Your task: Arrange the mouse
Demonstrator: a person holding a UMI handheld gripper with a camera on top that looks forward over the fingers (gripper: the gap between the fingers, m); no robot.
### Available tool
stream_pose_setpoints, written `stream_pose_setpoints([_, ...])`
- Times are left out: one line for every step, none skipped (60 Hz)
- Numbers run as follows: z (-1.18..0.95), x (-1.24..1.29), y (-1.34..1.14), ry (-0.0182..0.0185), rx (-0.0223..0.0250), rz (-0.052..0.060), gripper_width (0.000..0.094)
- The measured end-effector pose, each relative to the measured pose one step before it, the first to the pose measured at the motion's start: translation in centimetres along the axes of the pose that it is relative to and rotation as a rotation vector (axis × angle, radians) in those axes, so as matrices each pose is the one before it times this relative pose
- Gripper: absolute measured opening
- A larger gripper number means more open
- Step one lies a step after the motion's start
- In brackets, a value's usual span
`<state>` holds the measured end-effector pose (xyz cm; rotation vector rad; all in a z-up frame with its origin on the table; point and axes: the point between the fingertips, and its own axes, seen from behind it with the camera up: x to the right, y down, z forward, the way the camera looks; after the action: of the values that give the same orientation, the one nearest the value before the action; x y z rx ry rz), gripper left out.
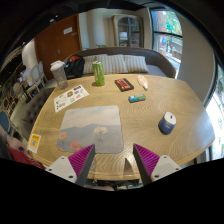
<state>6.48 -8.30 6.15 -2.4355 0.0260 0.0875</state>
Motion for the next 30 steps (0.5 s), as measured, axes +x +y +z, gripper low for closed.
stream_pose_setpoints([0.109, 0.095, -0.116, 0.00074, 0.00550, 0.0067, 0.0779])
stream_pose_setpoints([0.087, 0.189, 0.035, 0.00047, 0.00441, 0.0069, 0.0781])
stream_pose_setpoints([0.092, 0.168, -0.005, -0.00068, 0.00457, 0.0057, 0.0782])
stream_pose_setpoints([0.091, 0.213, 0.022, -0.00029, 0.00471, 0.0052, 0.0780])
stream_pose_setpoints([0.065, 0.336, 0.049, 0.00150, 0.00436, 0.0043, 0.0779])
stream_pose_setpoints([0.568, 0.036, -0.345, -0.00012, 0.00713, 0.0034, 0.0778])
stream_pose_setpoints([0.082, 0.719, 0.247, 0.00981, -0.00096, 0.0020, 0.0778])
stream_pose_setpoints([-0.004, 0.577, 0.322, 0.00386, 0.00478, -0.0004, 0.0780])
stream_pose_setpoints([-0.008, 0.730, 0.187, 0.00447, 0.00408, -0.0013, 0.0780])
stream_pose_setpoints([-0.064, 0.768, 0.098, 0.00411, 0.00365, -0.0028, 0.0780])
stream_pose_setpoints([-0.089, 1.121, 0.214, 0.00246, 0.00449, -0.0037, 0.0780])
stream_pose_setpoints([-0.037, 0.806, 0.077, 0.00406, 0.00492, -0.0044, 0.0780])
stream_pose_setpoints([-0.029, 0.854, 0.030, 0.00388, 0.00617, -0.0038, 0.0779])
stream_pose_setpoints([-0.155, 1.265, 0.092, 0.00322, 0.00604, -0.0035, 0.0779])
stream_pose_setpoints([0.004, 0.998, 0.030, 0.00441, 0.00569, -0.0024, 0.0777])
stream_pose_setpoints([0.097, 1.045, 0.029, 0.00527, 0.00606, -0.0023, 0.0779])
stream_pose_setpoints([0.134, 1.008, 0.018, 0.00430, 0.00530, -0.0028, 0.0778])
stream_pose_setpoints([0.203, 0.920, 0.028, 0.00148, 0.00517, -0.0038, 0.0778])
stream_pose_setpoints([0.223, 0.793, 0.041, -0.00248, 0.00512, -0.0050, 0.0778])
stream_pose_setpoints([0.292, 0.652, 0.009, -0.00603, 0.00508, -0.0062, 0.0779])
stream_pose_setpoints([0.311, 0.598, 0.025, -0.00779, 0.00510, -0.0069, 0.0778])
stream_pose_setpoints([0.370, 0.596, 0.034, -0.00695, 0.00246, -0.0066, 0.0777])
stream_pose_setpoints([0.413, 0.582, 0.144, -0.00728, -0.00103, -0.0066, 0.0777])
stream_pose_setpoints([0.432, 0.575, 0.148, -0.00714, -0.00370, -0.0064, 0.0775])
stream_pose_setpoints([0.461, 0.574, 0.153, -0.00537, -0.00371, -0.0060, 0.0777])
stream_pose_setpoints([0.456, 0.636, 0.100, -0.00320, -0.00342, -0.0059, 0.0777])
stream_pose_setpoints([0.424, 0.630, 0.074, -0.00193, -0.00230, -0.0048, 0.0776])
stream_pose_setpoints([0.401, 0.598, 0.004, -0.00218, -0.00095, -0.0024, 0.0776])
stream_pose_setpoints([0.470, 0.596, -0.054, -0.00205, 0.00064, -0.0008, 0.0777])
stream_pose_setpoints([0.429, 0.557, -0.100, -0.00220, 0.00131, 0.0001, 0.0775])
